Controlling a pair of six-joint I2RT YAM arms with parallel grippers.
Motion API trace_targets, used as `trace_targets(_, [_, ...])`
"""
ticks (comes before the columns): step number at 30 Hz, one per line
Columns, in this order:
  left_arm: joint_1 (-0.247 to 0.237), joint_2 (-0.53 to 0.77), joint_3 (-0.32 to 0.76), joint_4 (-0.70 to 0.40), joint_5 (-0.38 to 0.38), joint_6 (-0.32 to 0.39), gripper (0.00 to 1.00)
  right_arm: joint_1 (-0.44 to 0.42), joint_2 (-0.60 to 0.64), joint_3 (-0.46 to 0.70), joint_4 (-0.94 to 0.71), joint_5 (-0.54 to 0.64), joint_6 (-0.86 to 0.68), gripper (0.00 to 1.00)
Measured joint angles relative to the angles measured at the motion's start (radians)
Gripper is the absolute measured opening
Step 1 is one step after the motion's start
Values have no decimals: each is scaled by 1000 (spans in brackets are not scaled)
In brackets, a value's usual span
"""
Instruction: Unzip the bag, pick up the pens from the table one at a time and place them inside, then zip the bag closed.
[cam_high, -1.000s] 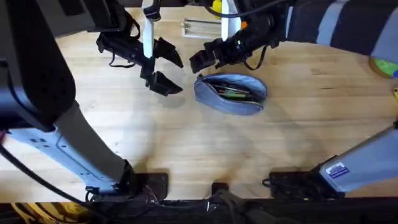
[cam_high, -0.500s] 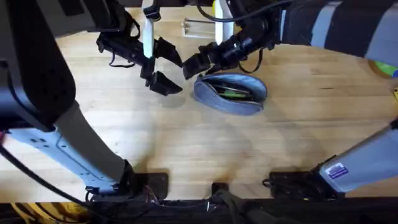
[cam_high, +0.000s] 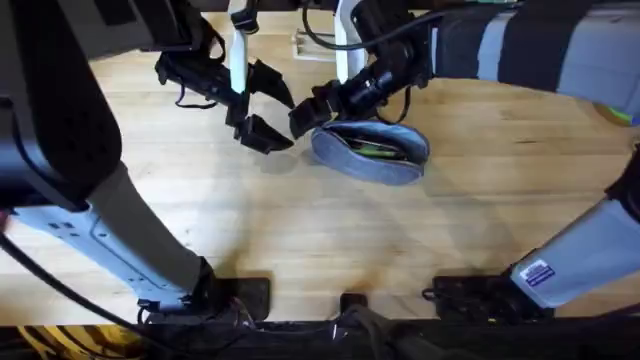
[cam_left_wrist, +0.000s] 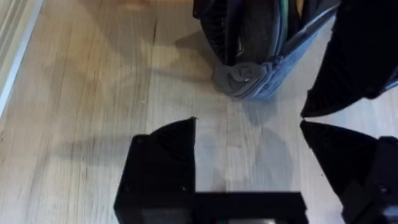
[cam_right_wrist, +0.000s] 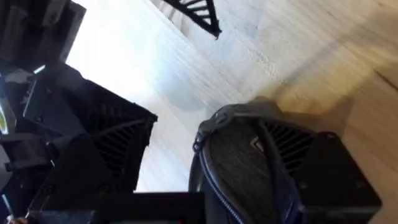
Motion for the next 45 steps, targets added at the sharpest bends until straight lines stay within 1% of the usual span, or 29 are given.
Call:
trace_targets(2, [0,0,0,0,0,0,993,1,0,0,0,2,0,926])
trace_targets(6, [0,0,0,0,0,0,993,3,0,0,-1,7,0,694])
trace_targets(9, [0,0,0,0,0,0,994,4,0,0,0,8,0,571])
trace_targets(11, [0,0,0,0,0,0,994,4,0,0,-1,8,0,469])
trace_targets(12, [0,0,0,0,0,0,994,4,0,0,-1,8,1,291])
trace_targets(13, [0,0,0,0,0,0,994,4,0,0,-1,8,1,164])
trace_targets(15, [0,0,0,0,0,0,994,4,0,0,-1,7,1,106])
trace_targets(19, [0,0,0,0,0,0,993,4,0,0,-1,6,2,36])
trace_targets(31, [0,0,0,0,0,0,993,-11,-11,0,-11,-1,0,29])
trace_targets(38, [0,0,0,0,0,0,993,-20,-126,0,-81,2,-26,30])
trace_targets(45, [-5,0,0,1,2,0,993,-20,-208,0,-95,55,-62,30])
